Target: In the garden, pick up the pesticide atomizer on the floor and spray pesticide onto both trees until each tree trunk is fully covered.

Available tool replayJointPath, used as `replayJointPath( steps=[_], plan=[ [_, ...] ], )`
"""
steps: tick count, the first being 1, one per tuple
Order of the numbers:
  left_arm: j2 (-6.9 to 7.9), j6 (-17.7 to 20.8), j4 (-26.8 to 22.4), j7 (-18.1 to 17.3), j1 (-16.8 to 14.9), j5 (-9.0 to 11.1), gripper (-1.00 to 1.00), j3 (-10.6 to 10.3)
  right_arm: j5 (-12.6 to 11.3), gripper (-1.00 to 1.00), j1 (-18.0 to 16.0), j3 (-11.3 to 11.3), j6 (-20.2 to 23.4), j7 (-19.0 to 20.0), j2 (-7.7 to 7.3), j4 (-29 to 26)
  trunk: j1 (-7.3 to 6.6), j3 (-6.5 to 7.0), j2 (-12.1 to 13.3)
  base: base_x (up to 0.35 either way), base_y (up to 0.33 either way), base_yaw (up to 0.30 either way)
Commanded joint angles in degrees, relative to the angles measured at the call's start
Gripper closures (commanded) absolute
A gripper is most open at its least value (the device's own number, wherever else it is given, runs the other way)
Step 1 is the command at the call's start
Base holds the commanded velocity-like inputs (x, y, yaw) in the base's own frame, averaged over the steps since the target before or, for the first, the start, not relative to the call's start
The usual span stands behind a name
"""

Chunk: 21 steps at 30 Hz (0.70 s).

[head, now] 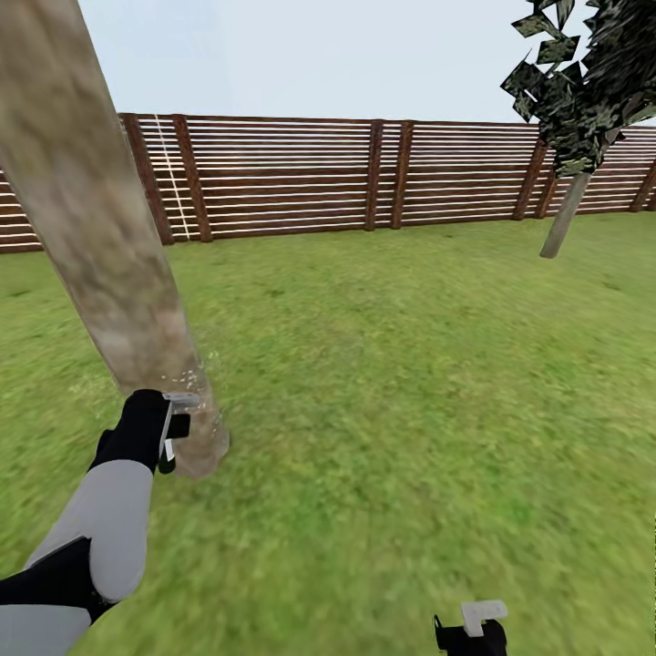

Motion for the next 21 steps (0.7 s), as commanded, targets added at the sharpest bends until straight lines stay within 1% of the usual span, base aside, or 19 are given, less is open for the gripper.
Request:
replayJointPath(
  steps=[1, 4, 8, 9, 10, 11, 14, 15, 16, 17, 18, 19, 20, 21],
  plan=[
    [-0.03, 0.17, -0.08, -0.60, 0.04, -0.65, 1.00, 0.17, 0.06, -1.00, -0.03, 0.47, -0.07, -0.39, 0.00, 0.04, 0.01, -0.05, -0.02, 0.077, -0.257, 0.000],
    [-0.03, 0.17, -0.08, -0.60, 0.28, -0.65, 1.00, 0.17, 0.06, -1.00, -0.03, 0.47, -0.07, -0.39, 0.00, 0.04, 0.01, -0.05, -0.02, -0.089, -0.238, 0.000],
    [0.10, -0.28, -0.07, -0.99, 1.14, -0.57, 1.00, 0.12, 0.02, -1.00, -0.03, 0.47, -0.07, -0.39, 0.00, 0.04, 0.01, -0.05, -0.02, -0.264, -0.188, 0.000],
    [0.15, -0.45, 0.02, -1.18, 1.91, -0.57, 1.00, 0.11, 0.01, -1.00, -0.03, 0.47, -0.07, -0.39, 0.00, 0.04, 0.01, -0.05, -0.02, -0.275, -0.176, 0.000],
    [0.19, -1.42, -0.03, -1.37, 4.13, -0.56, 1.00, 0.06, 0.00, -1.00, -0.03, 0.47, -0.07, -0.39, 0.00, 0.04, 0.01, -0.05, -0.02, -0.276, -0.175, 0.000],
    [0.21, -4.07, 0.02, -1.46, 6.73, -0.55, 1.00, 0.05, -0.01, -1.00, -0.03, 0.47, -0.07, -0.39, -0.09, 0.04, 0.01, -0.05, -0.02, -0.276, -0.174, 0.000],
    [0.21, -15.50, 1.54, -1.82, 14.51, -0.48, 1.00, -0.10, -0.02, -1.00, -0.03, 0.43, -0.07, -0.39, -0.38, -0.07, 0.01, -0.05, -0.02, -0.276, -0.174, 0.000],
    [0.20, -21.33, 3.25, -2.97, 17.89, -0.65, 1.00, -0.60, 0.00, -1.00, -0.03, 0.47, -0.12, -0.31, -0.47, -0.19, 0.01, -0.05, -0.02, -0.276, -0.174, 0.000],
    [0.50, -26.82, 4.93, -5.60, 19.94, -0.90, 1.00, -1.84, 0.14, -1.00, -0.03, 0.51, -0.13, -0.16, -0.52, -0.31, 0.01, -0.05, -0.02, -0.276, -0.173, 0.000],
    [1.19, -31.70, 6.77, -10.96, 21.52, -1.30, 1.00, -4.06, 1.03, -1.00, -0.03, 0.77, -0.14, -0.01, -0.57, -0.50, 0.01, -0.05, -0.02, -0.276, -0.172, 0.000],
    [3.08, -35.14, 7.84, -17.94, 22.59, -1.92, 1.00, -6.07, 3.28, -1.00, -0.03, 1.79, -0.15, 0.06, -0.64, -1.09, 0.01, -0.05, -0.02, -0.273, -0.169, 0.000],
    [5.52, -37.74, 8.41, -25.36, 23.14, -2.64, 1.00, -7.81, 6.31, -1.00, -0.03, 3.12, -0.08, 0.10, -0.72, -2.86, 0.01, -0.05, -0.02, -0.227, -0.140, 0.000],
    [8.16, -41.14, 8.72, -34.39, 23.42, -3.19, 1.00, -9.76, 10.24, -1.00, -0.03, 4.16, 0.12, 0.28, -1.08, -6.12, 0.01, -0.05, -0.02, -0.124, -0.076, 0.000],
    [9.67, -44.17, 8.84, -40.65, 23.45, -3.51, 1.00, -11.00, 13.23, -1.00, -0.03, 4.57, 0.26, 1.30, -1.29, -8.29, 0.01, -0.05, -0.02, -0.079, -0.049, 0.000]
  ],
)
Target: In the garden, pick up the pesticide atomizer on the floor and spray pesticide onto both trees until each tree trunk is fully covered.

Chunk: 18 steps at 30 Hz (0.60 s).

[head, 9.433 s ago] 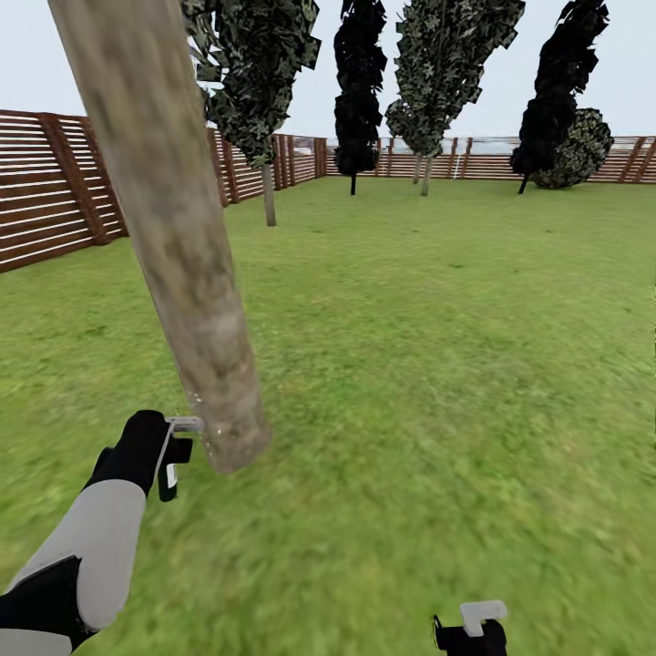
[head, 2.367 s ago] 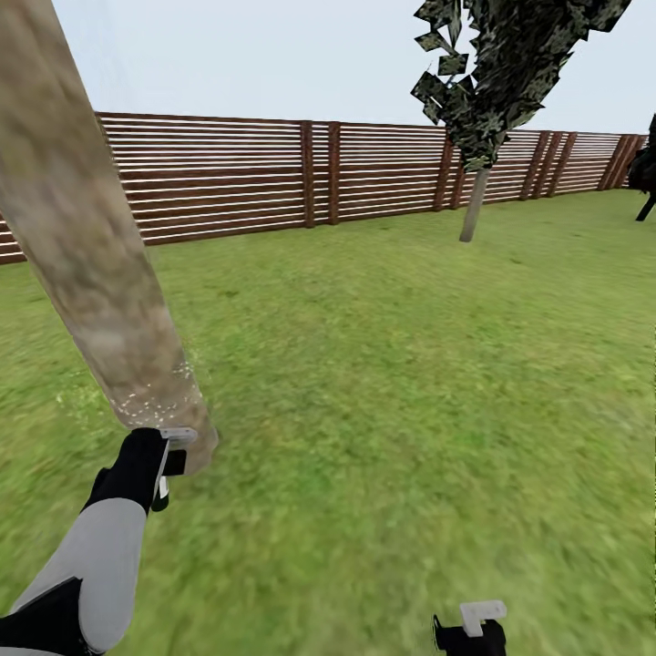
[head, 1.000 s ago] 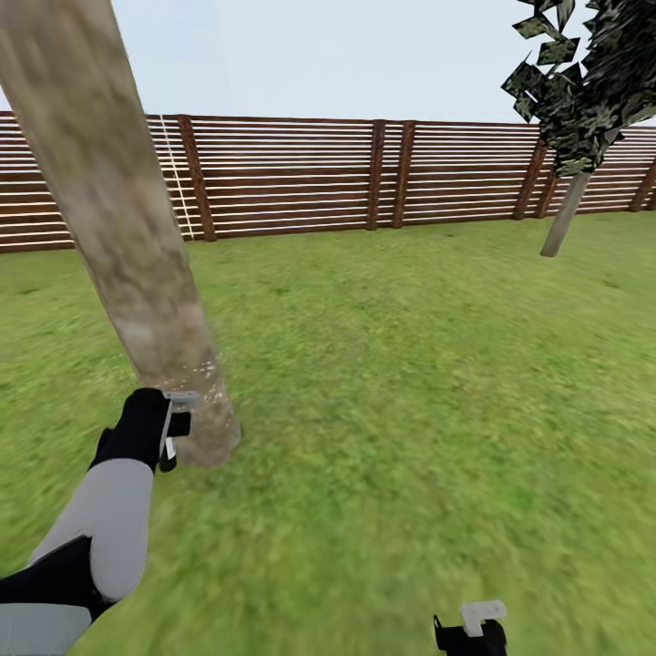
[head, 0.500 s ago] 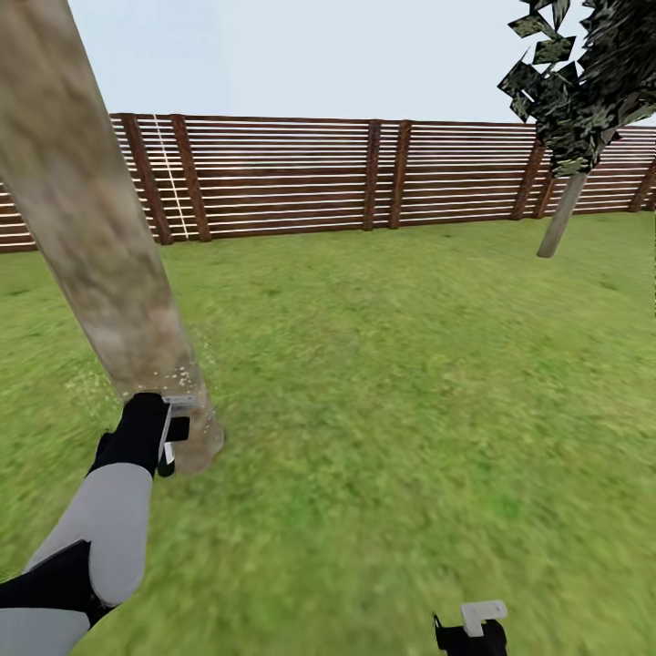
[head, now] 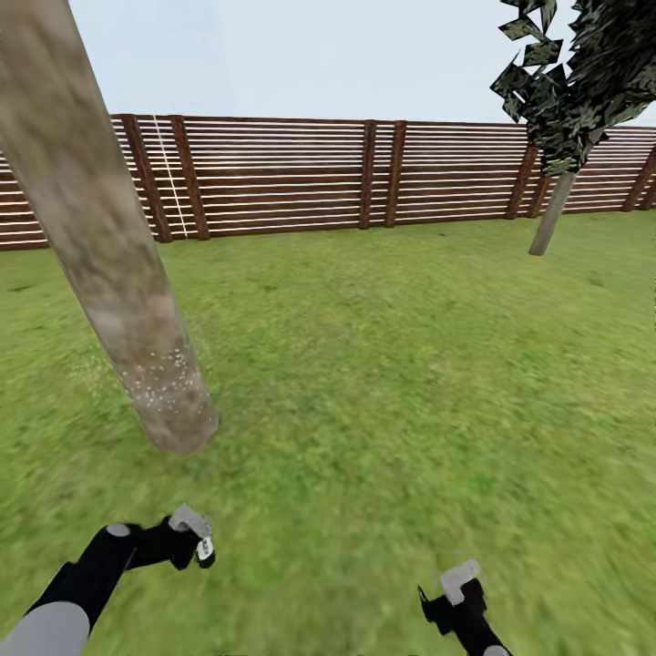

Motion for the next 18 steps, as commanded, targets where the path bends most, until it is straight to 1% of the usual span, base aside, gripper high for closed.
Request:
replayJointPath(
  steps=[1, 2, 3, 4, 5, 6, 7, 8, 9, 10, 11, 12, 15, 16, 18],
  plan=[
    [1.83, -4.10, -0.02, -9.40, -0.13, -0.49, 1.00, -1.15, 5.54, -1.00, -0.10, 0.75, 0.15, 4.17, -0.27, -2.52, -0.02, -0.05, -0.02, -0.041, -0.025, 0.000],
    [2.86, -6.82, -0.05, -15.85, -0.24, -0.88, 1.00, -2.03, 9.77, -1.00, -0.54, 0.93, 0.45, 10.59, -0.45, -3.99, -0.02, -0.05, -0.02, -0.021, -0.013, 0.000],
    [3.38, -8.30, -0.19, -20.67, -0.30, -1.87, 1.00, -2.56, 13.22, -1.00, -1.88, 1.02, 0.72, 18.65, -0.80, -4.88, -0.02, -0.05, -0.02, -0.011, -0.007, 0.000],
    [3.60, -9.10, -0.35, -23.99, -0.35, -3.75, 1.00, -3.12, 15.71, -1.00, -3.57, 1.07, 0.83, 26.30, -1.27, -5.62, -0.02, -0.05, -0.02, -0.005, -0.003, 0.000],
    [3.56, -9.46, -0.27, -26.26, -0.37, -6.24, 1.00, -3.65, 17.44, -1.00, -5.17, 1.10, 0.89, 33.37, -1.58, -6.81, -0.02, -0.05, -0.02, -0.003, -0.002, 0.000],
    [3.20, -9.61, -0.15, -27.93, -0.42, -9.15, 1.00, -3.96, 19.04, -1.00, -6.53, 1.11, 0.97, 40.87, -1.76, -8.92, -0.02, -0.05, -0.02, -0.001, -0.001, 0.000],
    [1.83, -9.54, -0.04, -28.80, -0.47, -12.30, 1.00, -4.12, 21.03, -1.00, -7.47, 1.10, 1.07, 48.93, -1.77, -12.74, -0.02, -0.05, -0.02, 0.000, 0.000, 0.000],
    [0.44, -9.52, -0.01, -29.06, -0.48, -14.05, 1.00, -4.48, 21.70, -1.00, -7.81, 1.07, 1.10, 52.55, -1.66, -14.90, -0.02, -0.05, -0.02, 0.000, 0.000, 0.000],
    [-0.86, -9.49, 0.00, -29.23, -0.47, -16.05, 1.00, -5.56, 22.05, -1.00, -7.97, 1.08, 1.11, 55.16, -1.44, -16.27, -0.02, -0.05, -0.02, 0.000, 0.000, 0.000],
    [-1.85, -9.34, 0.01, -29.31, -0.47, -18.30, 1.00, -7.28, 22.20, -1.00, -8.07, 1.10, 1.12, 56.68, -1.24, -17.03, -0.02, -0.05, -0.02, 0.000, 0.000, 0.000],
    [-2.60, -9.18, 0.01, -29.32, -0.46, -19.99, 1.00, -8.69, 22.30, -1.00, -8.13, 1.11, 1.12, 57.53, -1.10, -17.38, -0.02, -0.05, -0.02, 0.000, 0.000, 0.000],
    [-3.02, -9.08, 0.01, -29.32, -0.48, -20.91, 1.00, -9.47, 22.37, 1.00, -8.16, 1.12, 1.13, 57.99, -1.03, -17.54, -0.02, -0.05, -0.02, 0.000, 0.000, 0.000],
    [-3.72, -8.99, 0.06, -29.16, -0.48, -21.69, 1.00, -10.19, 22.36, 1.00, -8.19, 1.19, 1.13, 58.90, -0.91, -17.70, -0.02, -0.05, -0.02, 0.000, 0.000, 0.000],
    [-4.39, -9.07, 0.08, -29.03, -0.47, -21.87, 1.00, -10.29, 22.36, 1.00, -8.19, 1.25, 1.08, 59.00, -0.74, -17.67, -0.02, -0.05, -0.02, 0.000, 0.000, 0.000],
    [-5.08, -9.12, 0.10, -28.92, -0.46, -21.82, 1.00, -10.53, 22.36, 1.00, -8.19, 1.29, 1.05, 59.09, -0.13, -17.69, -0.02, -0.05, -0.02, 0.000, 0.000, 0.000]
  ],
)
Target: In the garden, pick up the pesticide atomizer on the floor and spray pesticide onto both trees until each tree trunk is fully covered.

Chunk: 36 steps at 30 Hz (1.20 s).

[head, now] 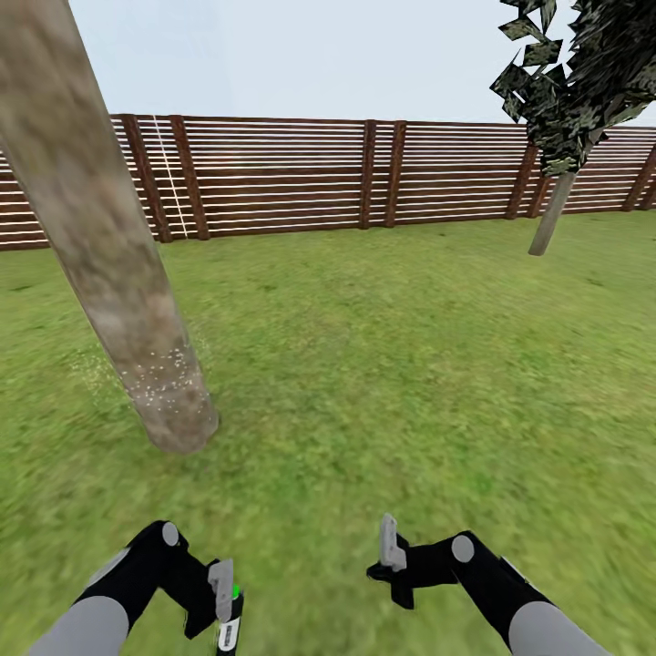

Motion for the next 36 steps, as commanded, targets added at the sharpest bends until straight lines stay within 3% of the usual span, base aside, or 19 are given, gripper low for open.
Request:
replayJointPath(
  steps=[1, 3, 7, 11, 14, 16, 20, 31, 34, 36],
  plan=[
    [-1.28, -0.29, -0.05, -0.11, -0.03, -0.52, 1.00, -0.70, 0.37, 1.00, -0.02, 0.23, -0.26, -0.05, 0.76, -0.13, -0.01, -0.05, -0.02, 0.000, 0.000, 0.000],
    [-2.40, -0.24, -0.04, 0.02, -0.03, -0.54, 1.00, -2.42, 0.48, 1.00, -0.02, 0.26, -0.20, -0.05, 1.83, -0.14, -0.01, -0.05, -0.02, 0.000, 0.000, 0.000],
    [-4.79, -0.29, -0.12, 0.13, -0.06, -0.53, 1.00, -3.16, 2.14, 1.00, -0.02, 0.28, -0.21, 0.65, 2.87, -0.19, -0.01, -0.05, -0.02, 0.000, 0.000, 0.000],
    [-6.65, -0.37, -0.13, 0.18, -0.11, -0.64, 1.00, -3.75, 4.41, 1.00, -0.02, 0.28, -0.25, 1.24, 5.75, -0.21, -0.01, -0.05, -0.02, 0.000, 0.000, 0.000],
    [-7.12, -0.30, 0.07, 4.68, 0.02, -0.55, 1.00, -8.19, 5.14, 1.00, -0.02, 0.28, -0.26, 1.28, 7.02, -0.21, -0.01, -0.05, -0.02, 0.000, 0.000, 0.000],
    [-7.20, -0.24, 0.26, 7.07, 0.19, -0.45, 1.00, -9.64, 5.22, 1.00, -0.02, 0.28, -0.26, 1.28, 7.38, -0.28, -0.01, -0.05, -0.02, 0.000, 0.000, 0.000],
    [-7.98, -0.26, 0.56, 10.84, 0.24, 0.05, 1.00, -9.87, 5.11, 1.00, -0.02, 0.25, -0.26, 1.28, 7.71, -1.79, -0.01, -0.05, -0.02, 0.000, 0.000, 0.000],
    [-10.52, -0.72, 0.59, 11.52, 0.50, 0.73, 1.00, -9.76, 5.06, 1.00, -0.02, 0.19, -0.26, 1.28, 7.76, -3.80, -0.01, -0.05, -0.02, 0.000, 0.000, 0.000],
    [-10.83, -0.81, 0.63, 13.00, 0.50, 3.53, 1.00, -9.77, 5.06, 1.00, -0.02, 0.19, -0.26, 1.28, 7.76, -3.82, -0.01, -0.05, -0.02, 0.000, 0.000, 0.000],
    [-10.84, -0.82, 0.65, 13.85, 0.50, 4.33, 1.00, -9.78, 5.06, 1.00, -0.02, 0.19, -0.26, 1.28, 7.76, -3.82, -0.01, -0.05, -0.02, 0.000, 0.000, 0.000]
  ],
)
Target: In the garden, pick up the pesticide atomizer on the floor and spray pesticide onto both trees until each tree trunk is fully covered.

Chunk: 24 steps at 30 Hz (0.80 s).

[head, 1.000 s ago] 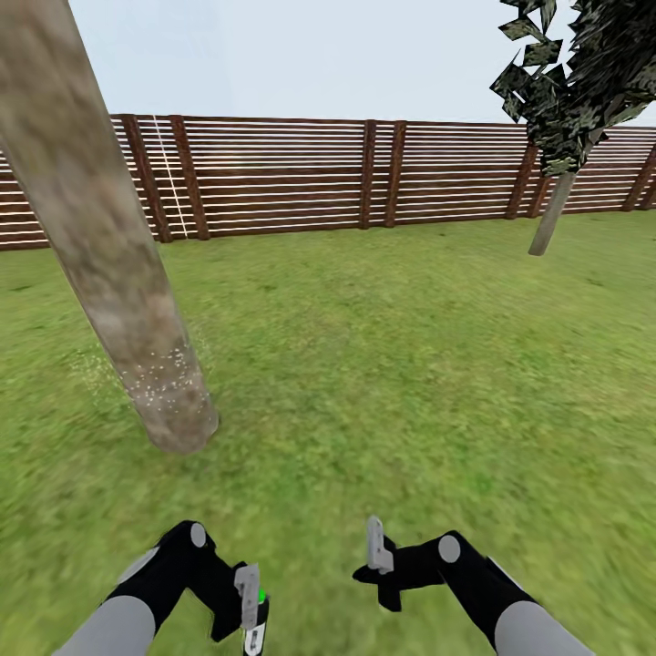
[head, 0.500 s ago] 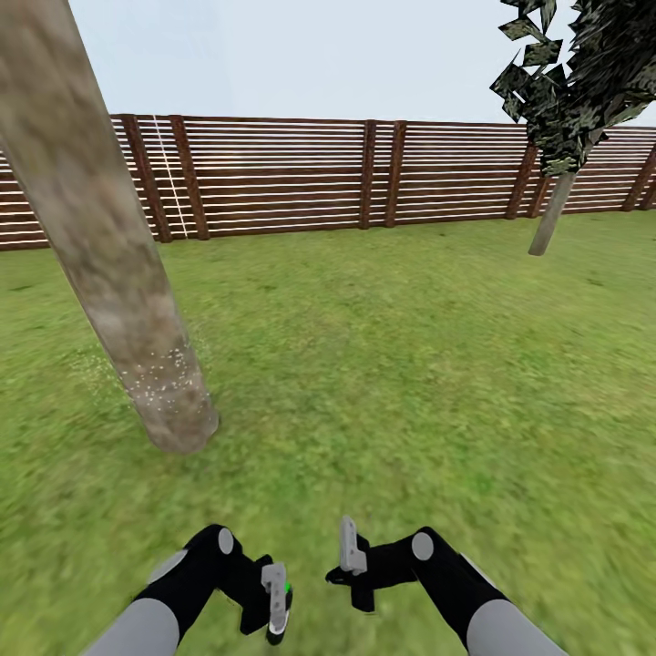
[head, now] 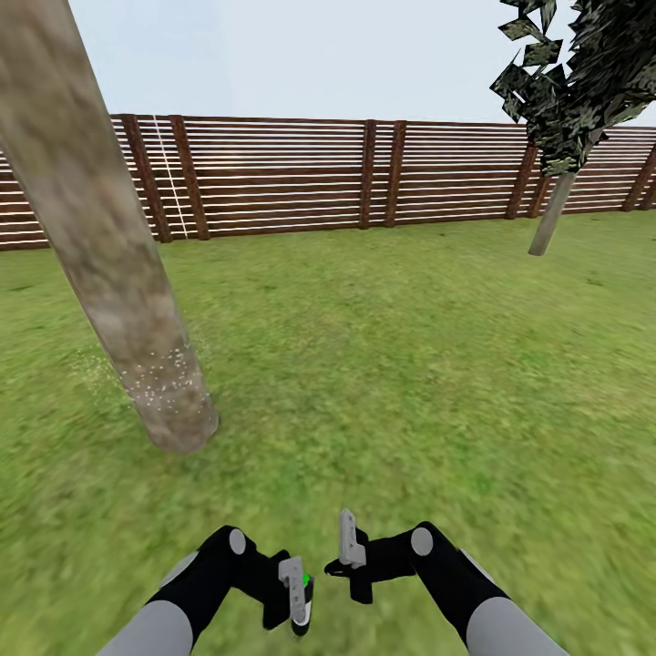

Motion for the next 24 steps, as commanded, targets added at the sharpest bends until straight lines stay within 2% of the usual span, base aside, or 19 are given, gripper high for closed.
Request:
replayJointPath(
  steps=[1, 3, 11, 16, 19, 24],
  plan=[
    [-0.02, -0.33, -0.07, 0.02, -0.01, 0.02, 1.00, 0.02, 0.43, 1.00, -0.02, -0.04, -0.26, 0.04, 0.01, -0.07, -0.01, -0.05, -0.02, 0.000, 0.000, 0.000],
    [-0.02, -0.39, -0.07, 0.13, -0.01, 1.42, 1.00, 0.02, 0.43, 1.00, -0.02, -0.04, -0.26, 0.04, 0.01, -0.12, -0.01, -0.05, -0.02, 0.000, 0.000, 0.000],
    [-0.19, -0.80, 1.82, 0.17, -0.01, 4.00, 1.00, 0.02, 0.52, 1.00, -0.02, -0.04, -0.26, 0.04, -0.06, -0.08, -0.01, -0.05, -0.02, 0.000, 0.000, 0.000],
    [-0.45, -1.19, 2.03, 0.17, -0.01, 4.29, 1.00, 0.02, 0.55, 1.00, -0.02, -0.04, -0.26, 0.04, -0.08, -0.07, -0.01, -0.05, -0.02, 0.000, 0.000, 0.000],
    [-0.69, -1.26, 2.04, 0.17, -0.01, 6.21, 1.00, 0.07, 0.60, 1.00, -0.02, -0.04, -0.26, 0.04, -0.08, -0.07, -0.01, -0.05, -0.02, 0.000, 0.000, 0.000],
    [-0.95, -1.29, 2.04, 0.17, -0.01, 7.84, 1.00, 0.02, 0.60, 1.00, -0.02, -0.04, -0.26, 0.04, -0.08, -0.06, -0.01, -0.05, -0.02, 0.000, 0.000, 0.000]
  ],
)
